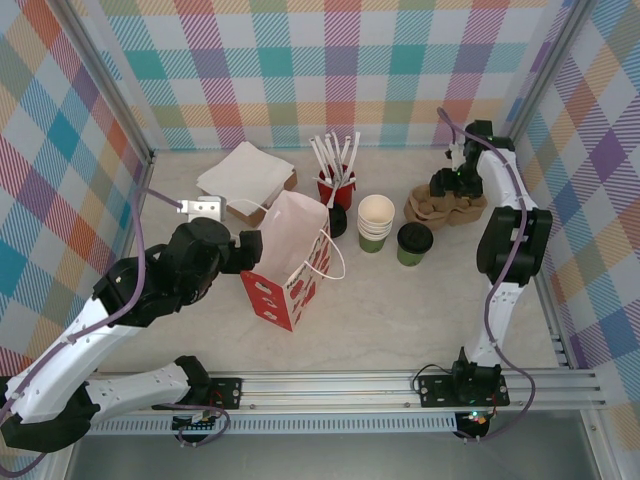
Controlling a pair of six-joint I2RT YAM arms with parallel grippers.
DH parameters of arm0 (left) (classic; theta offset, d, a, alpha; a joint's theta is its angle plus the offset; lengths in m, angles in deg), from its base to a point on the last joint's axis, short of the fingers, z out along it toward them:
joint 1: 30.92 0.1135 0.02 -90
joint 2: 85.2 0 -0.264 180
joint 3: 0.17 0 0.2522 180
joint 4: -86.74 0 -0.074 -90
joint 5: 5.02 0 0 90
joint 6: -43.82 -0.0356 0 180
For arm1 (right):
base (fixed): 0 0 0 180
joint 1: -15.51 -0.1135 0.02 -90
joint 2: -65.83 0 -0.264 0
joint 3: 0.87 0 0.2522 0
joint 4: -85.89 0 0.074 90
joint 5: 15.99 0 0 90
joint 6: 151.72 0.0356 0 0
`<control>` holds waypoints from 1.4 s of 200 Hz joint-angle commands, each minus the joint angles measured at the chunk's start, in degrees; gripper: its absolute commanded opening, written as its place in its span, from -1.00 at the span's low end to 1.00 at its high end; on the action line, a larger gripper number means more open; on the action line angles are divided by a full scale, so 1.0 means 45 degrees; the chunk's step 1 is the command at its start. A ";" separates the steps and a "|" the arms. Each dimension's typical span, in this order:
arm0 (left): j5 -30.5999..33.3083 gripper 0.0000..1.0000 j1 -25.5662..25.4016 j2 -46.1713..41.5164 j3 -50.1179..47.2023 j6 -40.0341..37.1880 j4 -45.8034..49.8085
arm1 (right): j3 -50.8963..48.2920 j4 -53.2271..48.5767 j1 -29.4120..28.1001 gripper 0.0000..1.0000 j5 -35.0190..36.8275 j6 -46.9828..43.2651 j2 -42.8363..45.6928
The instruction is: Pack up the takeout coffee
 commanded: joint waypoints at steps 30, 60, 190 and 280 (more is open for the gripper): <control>0.0353 0.91 -0.0043 0.0007 -0.0134 0.0188 -0.0219 | 0.0442 -0.0846 0.0048 0.17 -0.0307 -0.0298 -0.0423; 0.0313 0.92 -0.0042 0.0018 -0.0136 0.0198 -0.0211 | 0.0423 -0.0891 0.0038 0.01 -0.0390 -0.0335 -0.0412; 0.0246 0.94 -0.0042 0.0030 -0.0266 0.0181 -0.0236 | 0.0891 -0.1411 0.0034 -0.06 -0.0302 -0.0434 -0.0126; 0.0234 0.95 -0.0049 0.0023 -0.0282 0.0186 -0.0237 | 0.0929 -0.1626 0.0037 -0.23 -0.0237 -0.0474 -0.0133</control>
